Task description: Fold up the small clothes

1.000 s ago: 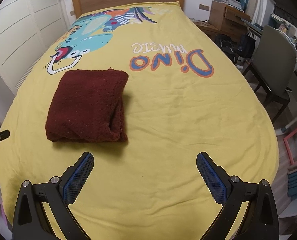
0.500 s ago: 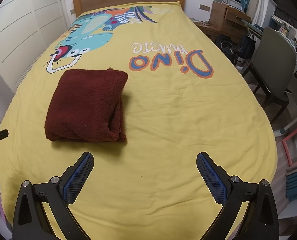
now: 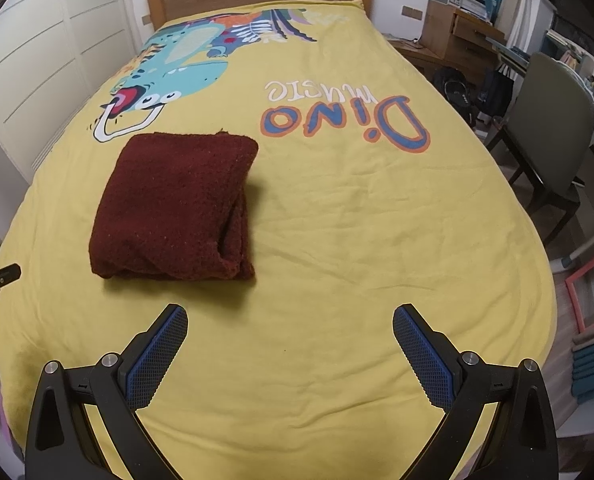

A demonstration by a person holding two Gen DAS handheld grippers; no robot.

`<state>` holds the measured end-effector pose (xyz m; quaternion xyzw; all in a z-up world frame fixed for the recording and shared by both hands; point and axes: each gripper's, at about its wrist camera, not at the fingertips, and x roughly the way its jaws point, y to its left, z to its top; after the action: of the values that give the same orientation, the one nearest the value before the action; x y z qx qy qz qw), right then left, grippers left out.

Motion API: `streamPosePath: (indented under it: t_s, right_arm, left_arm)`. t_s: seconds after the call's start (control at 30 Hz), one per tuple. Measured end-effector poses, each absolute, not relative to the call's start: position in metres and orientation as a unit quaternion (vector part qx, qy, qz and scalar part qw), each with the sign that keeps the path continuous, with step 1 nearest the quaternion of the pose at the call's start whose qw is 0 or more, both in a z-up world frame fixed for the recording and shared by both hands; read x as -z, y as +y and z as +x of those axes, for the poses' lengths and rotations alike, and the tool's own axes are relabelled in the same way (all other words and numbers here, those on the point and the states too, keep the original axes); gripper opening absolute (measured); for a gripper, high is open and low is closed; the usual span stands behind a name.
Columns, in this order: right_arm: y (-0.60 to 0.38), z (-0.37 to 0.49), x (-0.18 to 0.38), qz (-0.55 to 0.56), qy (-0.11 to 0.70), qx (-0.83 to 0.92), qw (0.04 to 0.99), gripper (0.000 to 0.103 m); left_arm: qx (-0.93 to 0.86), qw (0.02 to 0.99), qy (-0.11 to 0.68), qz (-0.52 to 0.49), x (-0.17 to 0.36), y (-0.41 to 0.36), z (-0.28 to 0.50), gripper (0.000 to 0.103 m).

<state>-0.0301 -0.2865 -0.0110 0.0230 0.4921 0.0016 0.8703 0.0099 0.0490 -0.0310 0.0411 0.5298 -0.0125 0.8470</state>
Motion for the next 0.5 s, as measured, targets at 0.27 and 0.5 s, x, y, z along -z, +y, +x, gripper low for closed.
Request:
streamPosePath:
  t_s: [0.27,0.5]
  right_arm:
    - [-0.2854,-0.0274,0.0105,0.021,0.491,-0.003,0.871,0.103]
    - [-0.2817,-0.0253,0.0131,0.012,0.497,-0.009,0.867,0.103]
  left_arm:
    - [0.011,0.848,0.528,0.041,0.0286,0.05,0.0107,0.102]
    - [0.012,0.847,0.53,0.038,0.0291,0.0516,0.0124,0.102]
